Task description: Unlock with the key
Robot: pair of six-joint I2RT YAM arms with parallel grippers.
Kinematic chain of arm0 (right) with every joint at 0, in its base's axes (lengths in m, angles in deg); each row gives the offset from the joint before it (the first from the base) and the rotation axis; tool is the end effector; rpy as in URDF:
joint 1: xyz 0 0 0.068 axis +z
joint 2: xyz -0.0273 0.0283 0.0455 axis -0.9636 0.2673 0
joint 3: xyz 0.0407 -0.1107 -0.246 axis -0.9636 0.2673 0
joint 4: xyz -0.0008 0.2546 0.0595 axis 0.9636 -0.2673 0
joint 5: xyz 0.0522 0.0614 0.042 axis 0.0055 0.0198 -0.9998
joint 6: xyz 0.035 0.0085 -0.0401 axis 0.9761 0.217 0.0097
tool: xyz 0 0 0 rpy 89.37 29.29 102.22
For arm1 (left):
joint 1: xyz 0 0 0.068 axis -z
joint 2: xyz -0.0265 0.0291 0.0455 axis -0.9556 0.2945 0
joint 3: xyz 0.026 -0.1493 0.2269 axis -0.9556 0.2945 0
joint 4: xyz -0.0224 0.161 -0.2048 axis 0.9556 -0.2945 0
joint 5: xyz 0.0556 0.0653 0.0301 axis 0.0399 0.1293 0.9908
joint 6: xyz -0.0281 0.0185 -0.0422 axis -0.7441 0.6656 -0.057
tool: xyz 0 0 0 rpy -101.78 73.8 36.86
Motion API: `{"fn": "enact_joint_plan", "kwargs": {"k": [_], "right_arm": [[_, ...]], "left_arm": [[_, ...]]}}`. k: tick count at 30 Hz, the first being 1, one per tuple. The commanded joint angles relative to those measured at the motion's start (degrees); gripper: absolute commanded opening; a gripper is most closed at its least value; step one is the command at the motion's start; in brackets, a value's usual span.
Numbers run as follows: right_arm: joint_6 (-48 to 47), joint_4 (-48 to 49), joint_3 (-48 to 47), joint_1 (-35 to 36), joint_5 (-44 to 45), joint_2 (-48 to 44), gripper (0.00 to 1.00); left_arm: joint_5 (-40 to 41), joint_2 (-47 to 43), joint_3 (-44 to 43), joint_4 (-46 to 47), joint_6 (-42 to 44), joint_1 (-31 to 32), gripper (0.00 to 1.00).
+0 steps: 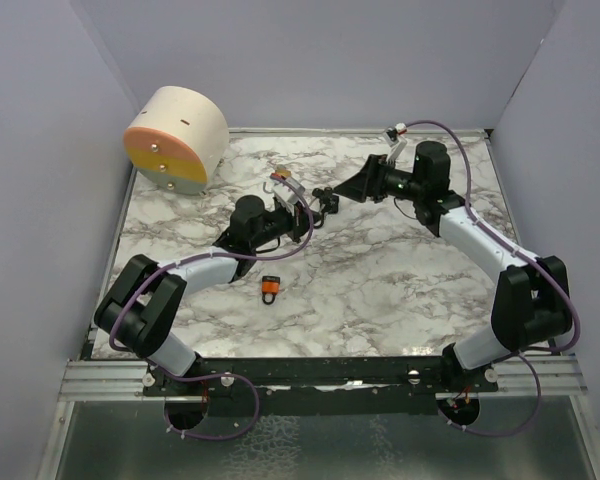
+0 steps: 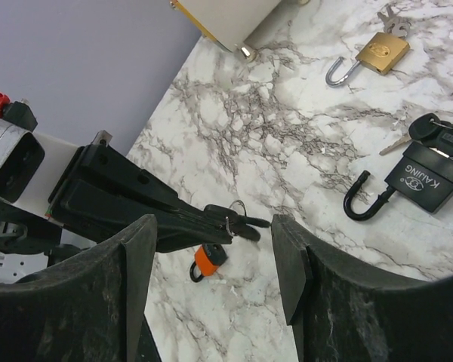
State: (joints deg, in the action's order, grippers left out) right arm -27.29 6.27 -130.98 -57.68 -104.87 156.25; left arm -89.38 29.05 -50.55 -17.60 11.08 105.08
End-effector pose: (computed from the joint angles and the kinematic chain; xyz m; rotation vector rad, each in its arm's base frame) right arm 0.3289 0.1247 0.2958 -0.2856 1.9816 1.2716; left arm 0.2717 -0.1885 0.2336 0.6302 1.5967 -0.9253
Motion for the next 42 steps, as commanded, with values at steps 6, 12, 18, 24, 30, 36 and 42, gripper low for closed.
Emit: {"fn": "enact_joint_plan", "kwargs": {"k": [6,12,18,24,30,36,42], "right_arm": [[-6.37,4.87,3.93,0.14,2.17,-5.25,0.62],[-7.93,8.97,7.46,-0.01,3.39,-7.86,0.60],[-6.47,10.99,8.11,-1.05,0.25,-6.76,0.54],[-4.61,13.98,9.03,-1.76,-1.13,-6.23,0.54],[-3.92,15.44,8.41,-1.96,-4.12,-4.26,0.53],[-2.59,17.18,7.26,-1.96,-9.01,-0.79,0.53],[-0.97,19.76,7.02,-1.88,-10.70,1.21,0.50]], "left_arm": [[-12.91,0.67,-7.40,-5.12,-5.59,-2.19,0.00],[-21.07,3.04,-11.42,-7.74,-11.38,-3.90,0.00],[-25.75,4.80,-13.76,-9.58,-14.58,-5.08,0.00],[-28.08,5.96,-14.46,-11.13,-15.39,-5.49,0.00],[-28.03,6.11,-14.77,-11.44,-15.37,-5.49,0.00],[-28.62,6.67,-15.37,-11.54,-15.31,-5.49,0.00],[-29.16,6.89,-15.63,-11.63,-15.12,-5.32,0.00]]}}
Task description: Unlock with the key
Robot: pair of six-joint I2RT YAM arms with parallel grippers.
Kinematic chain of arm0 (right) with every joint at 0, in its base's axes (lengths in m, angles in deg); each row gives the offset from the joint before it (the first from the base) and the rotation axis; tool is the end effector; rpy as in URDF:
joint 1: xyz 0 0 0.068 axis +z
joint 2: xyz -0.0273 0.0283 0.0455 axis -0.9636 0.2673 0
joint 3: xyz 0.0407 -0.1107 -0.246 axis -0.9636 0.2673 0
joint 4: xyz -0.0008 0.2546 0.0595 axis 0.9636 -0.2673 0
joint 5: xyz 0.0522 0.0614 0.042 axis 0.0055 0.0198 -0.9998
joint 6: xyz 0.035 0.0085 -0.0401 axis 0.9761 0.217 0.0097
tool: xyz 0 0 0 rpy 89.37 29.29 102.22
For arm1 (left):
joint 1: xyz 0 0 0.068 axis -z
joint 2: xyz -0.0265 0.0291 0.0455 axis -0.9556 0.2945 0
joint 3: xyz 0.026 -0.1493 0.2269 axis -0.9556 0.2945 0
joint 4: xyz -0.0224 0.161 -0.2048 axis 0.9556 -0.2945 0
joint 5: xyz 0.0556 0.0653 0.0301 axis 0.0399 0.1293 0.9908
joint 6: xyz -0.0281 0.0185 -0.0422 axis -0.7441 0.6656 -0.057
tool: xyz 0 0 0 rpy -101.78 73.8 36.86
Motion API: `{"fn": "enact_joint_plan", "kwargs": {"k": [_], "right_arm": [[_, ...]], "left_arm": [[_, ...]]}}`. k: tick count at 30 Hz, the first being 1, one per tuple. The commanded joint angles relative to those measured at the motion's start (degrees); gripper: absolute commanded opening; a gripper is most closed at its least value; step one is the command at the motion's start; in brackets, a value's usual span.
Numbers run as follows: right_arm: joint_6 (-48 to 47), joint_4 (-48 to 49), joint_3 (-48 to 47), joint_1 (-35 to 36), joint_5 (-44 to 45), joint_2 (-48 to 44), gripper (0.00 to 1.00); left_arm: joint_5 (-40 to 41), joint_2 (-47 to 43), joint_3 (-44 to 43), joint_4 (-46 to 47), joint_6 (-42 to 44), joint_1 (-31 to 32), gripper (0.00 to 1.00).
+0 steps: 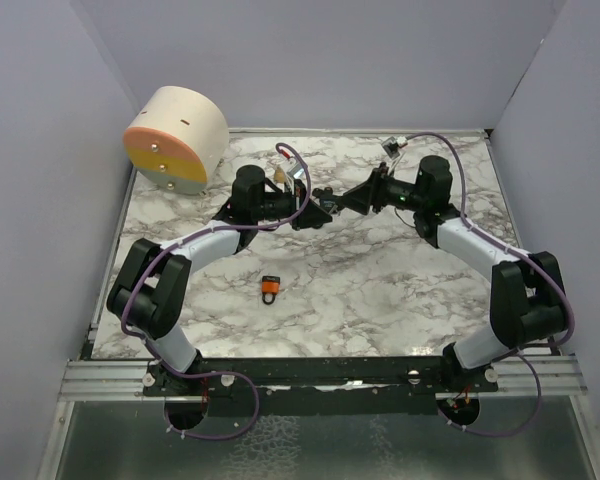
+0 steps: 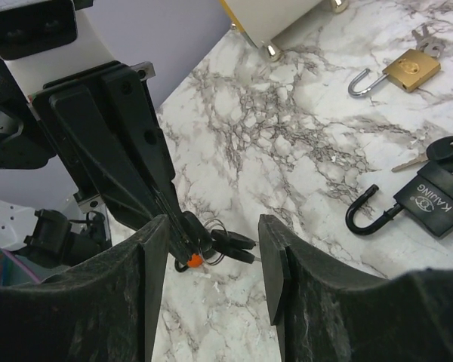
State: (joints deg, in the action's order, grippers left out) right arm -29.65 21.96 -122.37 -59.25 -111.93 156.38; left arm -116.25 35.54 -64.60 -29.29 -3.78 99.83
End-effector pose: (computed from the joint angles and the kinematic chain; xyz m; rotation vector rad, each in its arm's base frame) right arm 0.3217 0.1159 0.2712 -0.4460 1.8341 1.3176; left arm 0.3133 -0.1905 0.2557 0.7264 1.7363 -1.4238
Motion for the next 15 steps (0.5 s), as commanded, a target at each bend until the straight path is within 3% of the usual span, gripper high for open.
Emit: {"fn": "enact_joint_plan", "kwargs": {"k": [1,9,15], "right_arm": [[1.56,4.22,-1.69,-0.30,-3.97,1.41,0.49],[2.02,5.01,-2.13,-0.30,-5.07,2.26,0.37],[1.90,4.96,-2.86,-0.30,-6.21,3.25,0.35]], "left_arm": [[-2.30,0.45,-1.60,0.02,-0.22,-0.07,0.00],[-2.54,1.03,-1.96,0.07,-0.18,0.22,0.00],[-2.92,1.67,-2.51,-0.02,-0.18,0.29,0.00]]}}
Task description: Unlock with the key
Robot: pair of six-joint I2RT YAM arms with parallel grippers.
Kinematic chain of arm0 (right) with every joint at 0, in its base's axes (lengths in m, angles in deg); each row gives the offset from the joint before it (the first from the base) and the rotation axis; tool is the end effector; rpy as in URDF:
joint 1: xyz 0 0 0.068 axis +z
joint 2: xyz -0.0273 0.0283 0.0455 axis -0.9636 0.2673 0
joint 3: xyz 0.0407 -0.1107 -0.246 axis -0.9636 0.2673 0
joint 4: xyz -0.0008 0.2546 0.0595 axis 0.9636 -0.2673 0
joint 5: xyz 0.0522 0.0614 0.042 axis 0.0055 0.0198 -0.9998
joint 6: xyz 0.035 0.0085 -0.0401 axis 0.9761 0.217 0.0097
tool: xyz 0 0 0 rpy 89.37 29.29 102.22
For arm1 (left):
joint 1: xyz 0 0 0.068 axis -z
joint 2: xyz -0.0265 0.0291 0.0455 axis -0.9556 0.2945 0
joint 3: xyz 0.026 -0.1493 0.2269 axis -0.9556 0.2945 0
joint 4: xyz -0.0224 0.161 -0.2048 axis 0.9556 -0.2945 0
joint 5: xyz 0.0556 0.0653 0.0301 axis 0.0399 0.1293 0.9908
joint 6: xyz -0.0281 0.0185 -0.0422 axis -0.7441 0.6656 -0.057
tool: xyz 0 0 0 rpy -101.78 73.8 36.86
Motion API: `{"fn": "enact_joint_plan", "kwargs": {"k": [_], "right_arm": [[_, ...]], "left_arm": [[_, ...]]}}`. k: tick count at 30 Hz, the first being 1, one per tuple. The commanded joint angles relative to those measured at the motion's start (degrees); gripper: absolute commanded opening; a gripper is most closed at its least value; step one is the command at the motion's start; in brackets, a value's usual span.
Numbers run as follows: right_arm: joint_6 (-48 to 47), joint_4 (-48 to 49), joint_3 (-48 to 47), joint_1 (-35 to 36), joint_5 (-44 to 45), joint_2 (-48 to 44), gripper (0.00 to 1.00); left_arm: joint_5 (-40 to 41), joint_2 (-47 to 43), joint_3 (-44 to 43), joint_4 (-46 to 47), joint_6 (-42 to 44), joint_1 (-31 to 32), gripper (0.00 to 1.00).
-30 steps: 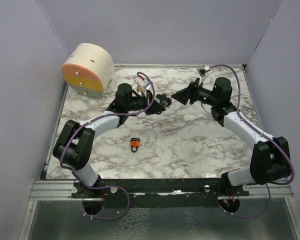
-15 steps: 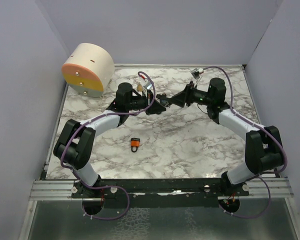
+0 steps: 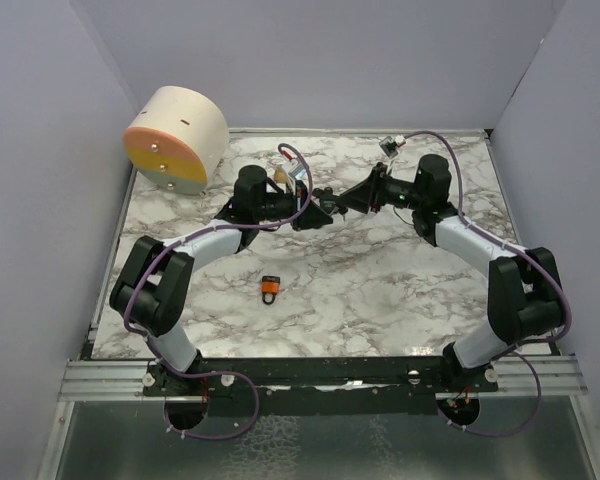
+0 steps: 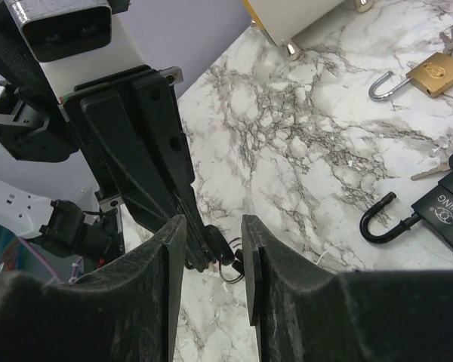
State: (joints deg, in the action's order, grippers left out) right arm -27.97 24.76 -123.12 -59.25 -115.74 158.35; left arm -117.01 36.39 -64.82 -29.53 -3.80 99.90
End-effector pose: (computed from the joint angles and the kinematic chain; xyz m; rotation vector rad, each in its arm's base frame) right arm 0.3268 0.1189 0.2694 -0.4889 1.8141 1.3865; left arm 0.3148 -0.1921 0.2514 0.7341 1.7499 -1.4382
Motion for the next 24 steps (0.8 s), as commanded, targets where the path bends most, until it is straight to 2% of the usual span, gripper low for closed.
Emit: {"fn": "enact_joint_plan", "kwargs": {"k": [1,6,12,16,21,24], "right_arm": [[0.27,2.05,-2.22,-0.30,-2.58,1.40,0.34],[-0.35,1.24,-2.73,-0.31,-2.73,1.73,0.30],[-0.97,0.45,-2.93,-0.30,-2.73,1.78,0.16],[-1.70,-0.73,-3.28,-0.30,-2.91,1.81,0.12],[-2.42,-1.88,-3.20,-0.30,-2.87,1.45,0.01],[-2.98,-2.66,-3.07,-0.35,-2.74,1.05,0.01]], "left_arm": [[-2.22,0.93,-2.31,0.22,-0.06,0.22,0.00],[-2.48,1.22,-2.94,0.09,-0.01,0.24,0.00],[-2.69,1.21,-3.23,-0.04,0.04,0.31,0.00],[-2.73,1.19,-3.50,-0.16,0.00,0.32,0.00],[-2.44,1.22,-3.93,-0.38,0.06,0.31,0.00],[-1.63,1.21,-4.10,-0.69,-0.06,0.33,0.00]]}}
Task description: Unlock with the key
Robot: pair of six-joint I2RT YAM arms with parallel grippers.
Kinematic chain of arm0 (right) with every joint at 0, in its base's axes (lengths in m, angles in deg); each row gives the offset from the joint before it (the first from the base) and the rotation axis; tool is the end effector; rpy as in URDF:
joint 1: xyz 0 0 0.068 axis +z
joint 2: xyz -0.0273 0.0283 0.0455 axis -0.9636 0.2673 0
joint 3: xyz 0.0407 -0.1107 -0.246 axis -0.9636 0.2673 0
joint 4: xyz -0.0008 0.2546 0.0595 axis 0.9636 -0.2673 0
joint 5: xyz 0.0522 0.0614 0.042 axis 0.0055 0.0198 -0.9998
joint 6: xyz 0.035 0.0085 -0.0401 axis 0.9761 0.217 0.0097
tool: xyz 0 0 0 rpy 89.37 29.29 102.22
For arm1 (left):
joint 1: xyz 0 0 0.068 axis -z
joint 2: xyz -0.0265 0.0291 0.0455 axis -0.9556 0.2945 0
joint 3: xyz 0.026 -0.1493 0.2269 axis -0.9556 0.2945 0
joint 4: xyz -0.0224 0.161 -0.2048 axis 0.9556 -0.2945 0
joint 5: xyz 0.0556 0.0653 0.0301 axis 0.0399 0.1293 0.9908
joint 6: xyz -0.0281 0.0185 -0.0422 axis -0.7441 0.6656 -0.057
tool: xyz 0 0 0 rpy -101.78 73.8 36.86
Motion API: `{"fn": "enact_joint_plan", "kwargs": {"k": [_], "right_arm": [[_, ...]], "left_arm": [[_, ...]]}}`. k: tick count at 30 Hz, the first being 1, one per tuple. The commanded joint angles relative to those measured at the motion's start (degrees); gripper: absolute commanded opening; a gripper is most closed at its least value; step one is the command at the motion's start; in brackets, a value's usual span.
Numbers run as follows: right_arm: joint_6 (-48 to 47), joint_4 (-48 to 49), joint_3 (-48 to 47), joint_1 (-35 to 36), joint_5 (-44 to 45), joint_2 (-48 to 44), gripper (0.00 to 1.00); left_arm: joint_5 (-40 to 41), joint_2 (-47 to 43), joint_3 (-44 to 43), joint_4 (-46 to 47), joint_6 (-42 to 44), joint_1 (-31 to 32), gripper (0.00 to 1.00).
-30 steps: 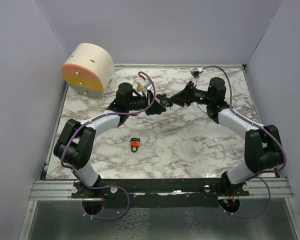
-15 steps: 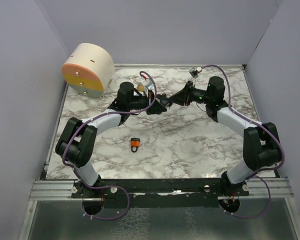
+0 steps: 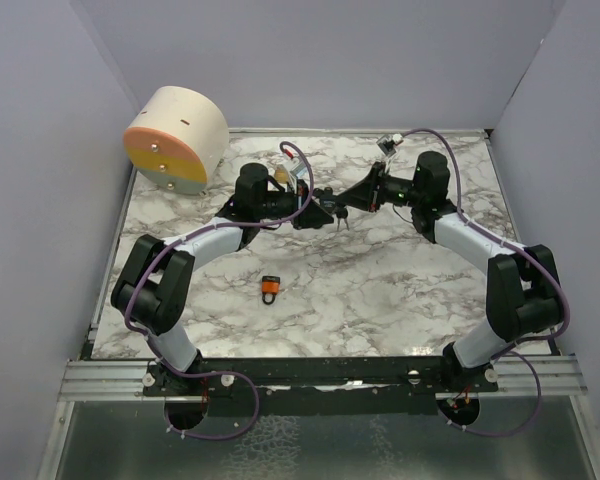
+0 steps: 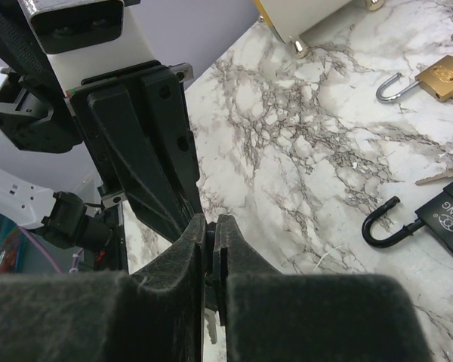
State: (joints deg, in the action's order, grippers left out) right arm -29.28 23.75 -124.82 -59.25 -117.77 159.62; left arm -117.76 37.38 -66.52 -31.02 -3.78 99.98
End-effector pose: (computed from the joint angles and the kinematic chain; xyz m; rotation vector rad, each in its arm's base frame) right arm 0.3318 0.1210 0.2703 -0.5335 1.8088 1.4027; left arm 0.3191 -0.1952 0.2525 0.7427 1.7613 -1.4520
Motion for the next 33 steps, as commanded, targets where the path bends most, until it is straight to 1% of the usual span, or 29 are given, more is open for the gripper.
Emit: {"fn": "enact_joint_plan", "kwargs": {"k": [1,3,4,6,7,8,10,11,12,13,14,16,17,21,25,28,32,33], "right_arm": [[-1.73,-1.82,-1.32,-0.31,-0.58,-0.34,0.01],[-1.82,-2.28,-1.23,-0.30,-0.40,-0.60,0.01],[-1.83,-2.47,-1.23,-0.31,-0.25,-0.75,0.01],[-1.75,-3.16,-1.30,-0.30,0.38,-1.01,0.01],[-1.78,-3.43,-1.24,-0.30,0.74,-1.14,0.01],[-1.90,-3.91,-1.19,-0.30,1.52,-1.26,0.01],[-1.95,-4.64,-0.94,-0.30,3.92,-1.90,0.01],[-2.06,-4.95,-0.70,-0.31,5.30,-2.25,0.01],[-2.09,-5.38,-0.44,-0.31,6.94,-2.68,0.01],[-2.16,-5.77,-0.18,-0.37,8.77,-3.06,0.01],[-2.13,-6.26,0.09,-0.36,10.57,-3.43,0.01],[-1.11,-7.35,0.60,-0.42,14.59,-4.09,0.01],[-0.56,-7.81,0.76,-0.40,15.90,-4.18,0.01],[0.94,-9.89,1.02,-0.39,19.77,-3.68,0.01],[1.97,-9.98,1.87,-0.39,18.98,-2.89,0.01],[2.63,-6.12,4.14,-0.39,17.78,-3.27,0.01],[6.31,4.29,10.01,-0.39,17.27,-4.31,0.01],[6.77,5.52,10.47,-0.39,17.12,-4.28,0.01]], "left_arm": [[-0.42,0.24,-2.47,0.56,-0.12,0.22,0.00],[0.38,0.24,-2.69,0.03,-0.13,0.22,0.00],[1.02,0.24,-2.66,-0.35,-0.09,0.26,0.04],[2.66,0.05,-2.46,-1.02,0.15,0.22,0.24],[4.03,-0.37,-2.27,-1.55,0.48,0.17,0.32],[5.54,-0.90,-1.91,-2.08,0.90,0.14,0.39],[9.05,-2.19,-1.14,-3.33,1.99,0.05,0.48],[10.75,-2.90,-0.62,-4.36,2.50,-0.08,0.56],[12.83,-3.67,-0.20,-5.11,2.81,-0.25,0.67],[14.40,-4.40,0.31,-5.84,3.02,-0.56,0.70],[16.44,-5.13,0.77,-6.65,3.17,-0.95,0.83],[19.91,-6.90,2.13,-8.04,2.95,-1.56,0.96],[22.05,-7.72,2.70,-8.85,2.70,-1.74,0.98],[30.49,-10.34,4.98,-12.61,1.77,-1.99,0.99],[36.00,-12.53,7.05,-16.26,1.41,-1.98,0.99],[39.64,-15.15,10.00,-17.12,1.43,-1.81,0.99],[44.55,-18.78,13.69,-19.17,1.38,-0.86,0.99],[46.01,-19.63,14.51,-19.90,1.20,-0.45,0.99]]}}
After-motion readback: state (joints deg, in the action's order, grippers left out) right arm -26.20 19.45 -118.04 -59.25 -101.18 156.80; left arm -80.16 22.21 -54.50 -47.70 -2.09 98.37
